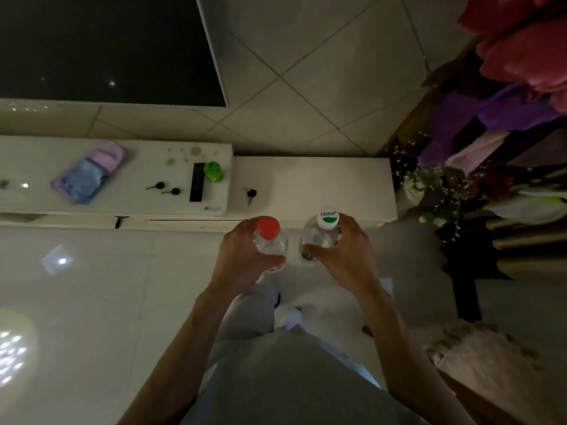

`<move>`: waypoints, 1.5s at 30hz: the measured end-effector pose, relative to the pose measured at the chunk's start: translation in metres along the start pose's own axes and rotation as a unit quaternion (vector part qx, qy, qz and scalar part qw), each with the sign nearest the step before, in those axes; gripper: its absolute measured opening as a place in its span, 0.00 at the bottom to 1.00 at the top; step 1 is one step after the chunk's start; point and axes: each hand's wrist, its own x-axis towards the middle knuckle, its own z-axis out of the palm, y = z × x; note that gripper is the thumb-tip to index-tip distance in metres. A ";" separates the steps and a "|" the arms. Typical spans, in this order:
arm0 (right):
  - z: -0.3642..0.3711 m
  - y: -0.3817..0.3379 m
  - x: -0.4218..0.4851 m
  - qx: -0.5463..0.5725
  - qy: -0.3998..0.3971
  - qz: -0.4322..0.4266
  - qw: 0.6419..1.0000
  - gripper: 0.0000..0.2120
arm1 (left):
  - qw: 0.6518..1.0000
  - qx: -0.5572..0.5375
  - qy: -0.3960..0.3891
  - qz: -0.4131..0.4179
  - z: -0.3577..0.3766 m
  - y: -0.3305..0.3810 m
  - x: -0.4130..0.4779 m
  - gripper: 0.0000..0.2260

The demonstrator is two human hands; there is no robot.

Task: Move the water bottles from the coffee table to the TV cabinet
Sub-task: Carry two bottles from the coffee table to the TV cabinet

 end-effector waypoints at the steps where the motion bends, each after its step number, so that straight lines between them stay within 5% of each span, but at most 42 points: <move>1: 0.004 0.000 0.010 0.001 -0.008 0.006 1.000 0.36 | 1.000 0.001 -0.001 -0.005 0.001 -0.002 0.012 0.28; 18: 0.036 0.026 0.181 -0.069 -0.076 0.054 0.993 0.30 | 0.994 0.068 -0.076 0.035 0.034 -0.015 0.207 0.29; 29: 0.077 0.115 0.288 -0.102 -0.171 0.061 0.978 0.32 | 0.983 0.129 -0.132 -0.018 0.109 -0.066 0.292 0.28; 39: 0.133 0.205 0.405 -0.018 -0.073 0.027 0.997 0.33 | 0.993 0.074 -0.070 -0.058 0.218 -0.105 0.412 0.28; 45: 0.160 0.219 0.483 0.004 0.045 -0.036 0.998 0.31 | 0.999 0.052 0.000 0.006 0.259 -0.111 0.489 0.27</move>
